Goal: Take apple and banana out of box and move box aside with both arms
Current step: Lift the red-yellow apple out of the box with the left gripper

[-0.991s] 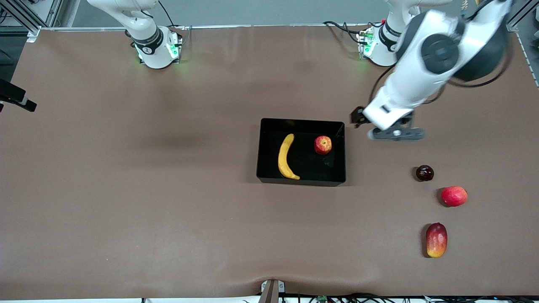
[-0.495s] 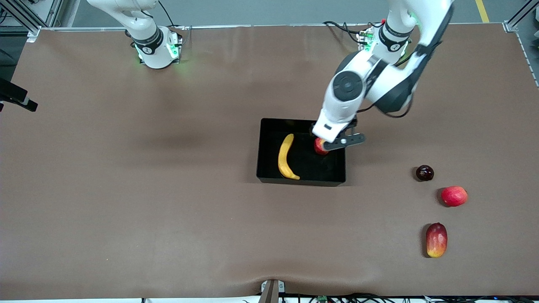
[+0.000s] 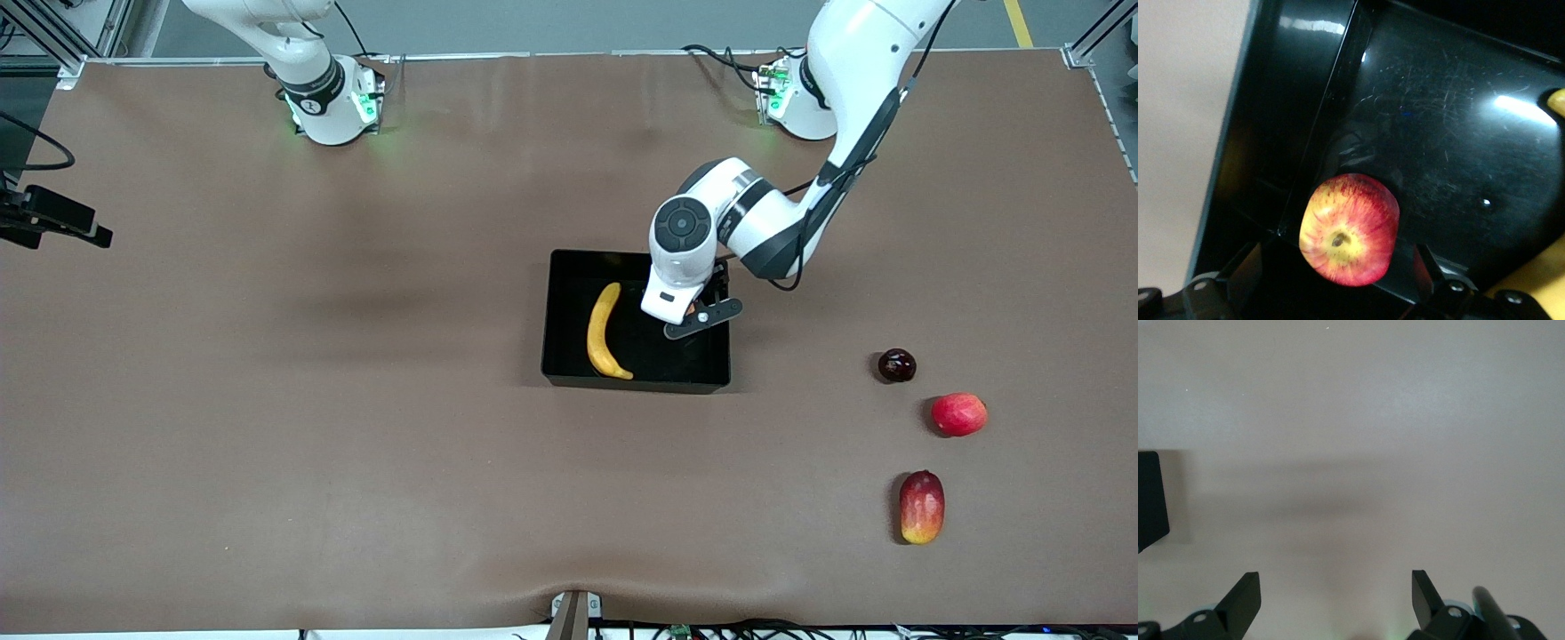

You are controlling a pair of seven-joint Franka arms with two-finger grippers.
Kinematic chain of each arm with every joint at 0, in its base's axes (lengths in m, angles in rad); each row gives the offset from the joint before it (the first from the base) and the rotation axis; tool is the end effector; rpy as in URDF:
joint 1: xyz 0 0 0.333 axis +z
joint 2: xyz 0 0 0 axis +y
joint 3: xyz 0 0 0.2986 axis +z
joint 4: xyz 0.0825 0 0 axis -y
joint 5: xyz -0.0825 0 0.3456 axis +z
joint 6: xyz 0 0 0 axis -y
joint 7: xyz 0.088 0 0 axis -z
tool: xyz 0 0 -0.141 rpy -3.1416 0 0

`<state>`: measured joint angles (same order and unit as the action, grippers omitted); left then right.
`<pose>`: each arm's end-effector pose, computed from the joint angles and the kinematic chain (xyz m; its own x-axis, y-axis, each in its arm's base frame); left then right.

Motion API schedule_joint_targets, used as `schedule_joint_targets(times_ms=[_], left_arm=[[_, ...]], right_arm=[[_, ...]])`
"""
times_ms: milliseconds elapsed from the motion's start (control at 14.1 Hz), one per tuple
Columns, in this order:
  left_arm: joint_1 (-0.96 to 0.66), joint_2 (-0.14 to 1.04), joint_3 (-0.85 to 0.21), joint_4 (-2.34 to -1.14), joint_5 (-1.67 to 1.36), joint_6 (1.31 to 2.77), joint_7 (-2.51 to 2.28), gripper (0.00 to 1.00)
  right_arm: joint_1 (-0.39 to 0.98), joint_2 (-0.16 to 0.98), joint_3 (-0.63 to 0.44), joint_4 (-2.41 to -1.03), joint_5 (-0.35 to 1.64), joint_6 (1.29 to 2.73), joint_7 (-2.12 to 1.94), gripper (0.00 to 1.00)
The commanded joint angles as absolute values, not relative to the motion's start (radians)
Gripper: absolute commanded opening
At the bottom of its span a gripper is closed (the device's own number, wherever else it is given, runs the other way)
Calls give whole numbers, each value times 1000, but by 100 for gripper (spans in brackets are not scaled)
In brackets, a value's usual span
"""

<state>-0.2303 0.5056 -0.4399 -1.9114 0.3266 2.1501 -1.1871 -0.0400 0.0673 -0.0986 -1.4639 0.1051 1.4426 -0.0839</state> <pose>0.4570 -0.3295 0.2144 0.9412 0.3335 -0.0551 0.3173 -0.9279 -0.1959 0.5170 -0.0544 0.5742 0.9960 -0.0416 -0.0790 -0.0498 -0.9932 -0.1052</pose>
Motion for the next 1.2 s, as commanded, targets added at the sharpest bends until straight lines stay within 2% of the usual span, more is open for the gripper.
schedule_joint_targets(times_ms=[0, 142, 212, 354, 425, 708, 1132], left_arm=[[-235, 541, -439, -1901, 353, 2198, -1247, 100], [-235, 563, -439, -1898, 353, 2230, -1275, 97], [-236, 574, -439, -1896, 354, 2233, -1275, 62], [-236, 587, -439, -1888, 356, 2233, -1275, 8], [-235, 588, -439, -1887, 356, 2232, -1275, 0], [-232, 555, -439, -1835, 354, 2188, -1276, 0], [-207, 485, -448, -1597, 338, 1881, -1180, 0]], right_arm=[[-43, 67, -98, -1456, 101, 1433, -89, 100], [-38, 69, -98, -1451, 101, 1437, -87, 100], [-37, 74, -98, -1451, 98, 1436, -92, 100], [-43, 92, -98, -1428, 101, 1431, -94, 100], [-41, 94, -98, -1428, 103, 1431, -94, 100], [-37, 120, -98, -1430, 101, 1434, -88, 100], [-31, 126, -98, -1445, 101, 1428, -81, 100]])
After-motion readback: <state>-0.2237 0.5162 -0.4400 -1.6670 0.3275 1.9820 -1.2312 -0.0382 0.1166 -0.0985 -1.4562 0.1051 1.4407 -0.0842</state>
